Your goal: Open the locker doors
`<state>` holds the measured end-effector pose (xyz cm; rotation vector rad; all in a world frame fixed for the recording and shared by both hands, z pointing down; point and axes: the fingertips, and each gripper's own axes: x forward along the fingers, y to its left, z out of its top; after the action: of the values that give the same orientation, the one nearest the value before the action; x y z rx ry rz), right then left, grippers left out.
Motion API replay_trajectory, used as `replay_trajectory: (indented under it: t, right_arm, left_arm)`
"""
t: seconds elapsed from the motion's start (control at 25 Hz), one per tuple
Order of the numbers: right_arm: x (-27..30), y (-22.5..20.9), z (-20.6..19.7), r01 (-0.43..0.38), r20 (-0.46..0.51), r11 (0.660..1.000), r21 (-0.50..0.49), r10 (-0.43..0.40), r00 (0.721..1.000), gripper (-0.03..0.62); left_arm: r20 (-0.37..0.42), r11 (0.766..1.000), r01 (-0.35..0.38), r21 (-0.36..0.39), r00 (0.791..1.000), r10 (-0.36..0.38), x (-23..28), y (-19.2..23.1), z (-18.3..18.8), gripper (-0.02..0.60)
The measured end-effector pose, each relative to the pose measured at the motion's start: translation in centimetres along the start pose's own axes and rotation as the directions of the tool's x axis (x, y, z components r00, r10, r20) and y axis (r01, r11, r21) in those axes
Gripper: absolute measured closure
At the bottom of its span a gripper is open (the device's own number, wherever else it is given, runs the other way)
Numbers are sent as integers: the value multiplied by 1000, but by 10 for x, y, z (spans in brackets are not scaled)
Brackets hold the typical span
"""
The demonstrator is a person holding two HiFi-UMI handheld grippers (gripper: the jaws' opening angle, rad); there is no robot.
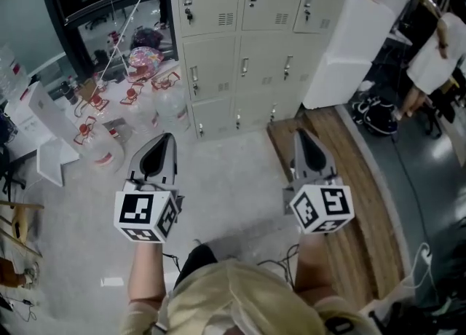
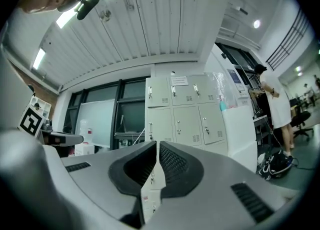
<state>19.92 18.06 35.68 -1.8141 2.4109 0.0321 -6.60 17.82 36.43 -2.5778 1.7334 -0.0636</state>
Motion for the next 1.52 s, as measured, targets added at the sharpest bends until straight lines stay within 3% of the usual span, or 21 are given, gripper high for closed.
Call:
replay_trajectory:
  t: [0.2,0.4,0.6,0.76,1.12,1.52]
  right_arm:
    - [17,8,-12,-36,-32,999,6,36,999,588]
    - [49,15,-19,-58,-42,998,7,58,997,577]
    - [94,24,-14,-89,-45,996,-12,88,995,534]
    - [130,31,-14,-94,-43,995,18,95,995,527]
    - [209,60,2,-127,-29,992,12,127,992,496]
    - [295,90,45,-158,56,987,5,158,986,488]
  left_arm:
    - [-1,1000,12,-3,1000,-12,14,6,-4,578]
    - [8,1000,-20,1,1000,20,40,29,-7,578]
    - [15,998,36,-47,999,-35,74,53,-1,578]
    - [14,999,36,-26,999,-36,99,76,5,578]
    - [9,996,85,-10,996,-85,152,129,19,577]
    - [7,995,96,-18,995,-95,185,197,23,577]
